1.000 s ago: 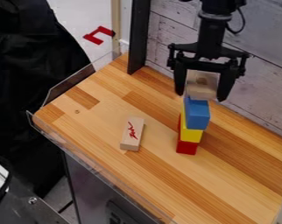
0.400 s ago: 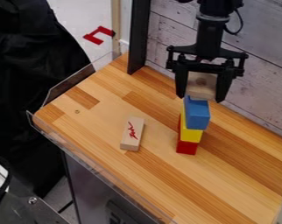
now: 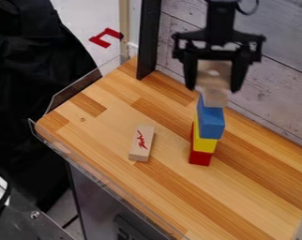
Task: Remove the cube with a hole from the tower and put it on the rectangular cube
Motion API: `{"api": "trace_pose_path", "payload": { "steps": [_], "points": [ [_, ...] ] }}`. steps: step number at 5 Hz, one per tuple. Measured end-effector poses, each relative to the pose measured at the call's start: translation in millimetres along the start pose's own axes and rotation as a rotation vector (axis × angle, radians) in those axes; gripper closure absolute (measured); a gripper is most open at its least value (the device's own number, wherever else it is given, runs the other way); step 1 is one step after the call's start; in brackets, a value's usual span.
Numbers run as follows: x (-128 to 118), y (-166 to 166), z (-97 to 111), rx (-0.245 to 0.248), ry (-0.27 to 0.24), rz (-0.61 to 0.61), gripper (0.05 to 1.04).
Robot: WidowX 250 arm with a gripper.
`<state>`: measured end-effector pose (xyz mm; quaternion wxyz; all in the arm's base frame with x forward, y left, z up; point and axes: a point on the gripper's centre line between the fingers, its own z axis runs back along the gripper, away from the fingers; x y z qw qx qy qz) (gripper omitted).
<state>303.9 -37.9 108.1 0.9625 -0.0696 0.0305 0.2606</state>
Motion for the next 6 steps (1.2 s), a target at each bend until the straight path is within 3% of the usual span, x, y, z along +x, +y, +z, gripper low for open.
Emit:
{"api": "trace_pose_path", "payload": {
  "steps": [1,2,3,4,5,6],
  "points": [
    [-2.9,12.5,15.4,-0.008,-0.027,0.038,0.255],
    [-1.3,33.5,7.8,0.017,-0.008,0.099,0.255],
    [0.0,57.8,-2.6,0.029,0.024,0.166,0.255],
    [-2.6,83.6,-24.2,0.022,0.095,0.251,0.255],
    [-2.6,93.1,-41.9,-0.007,0.121,0.287,0.255],
    [2.0,91.7,-59.5,-0.033,0.107,0.298,0.255]
  ]
}}
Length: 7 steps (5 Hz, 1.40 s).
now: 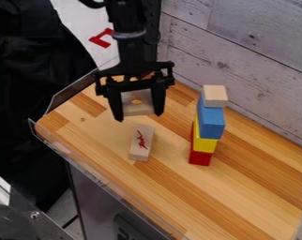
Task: Remove the cube with a hole from the tower and put it on the rectangular cube
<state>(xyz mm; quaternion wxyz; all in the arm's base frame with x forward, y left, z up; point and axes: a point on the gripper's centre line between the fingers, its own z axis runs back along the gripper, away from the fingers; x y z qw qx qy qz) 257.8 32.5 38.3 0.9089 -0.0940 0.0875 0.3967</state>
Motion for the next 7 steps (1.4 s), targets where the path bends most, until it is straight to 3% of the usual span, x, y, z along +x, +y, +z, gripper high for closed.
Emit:
{"api": "trace_pose_path", "payload": {
  "steps": [2,3,6,7],
  "points": [
    [-0.1,-15.4,-32.5,0.005,0.030,-0.068,0.255],
    [1.1,-19.0,-40.8,-0.017,0.023,-0.052,0.255],
    [-2.7,-12.0,-51.5,-0.009,0.041,0.002,0.255],
    [-3.4,-8.7,-52.7,-0.006,0.046,0.018,0.212]
  ]
}}
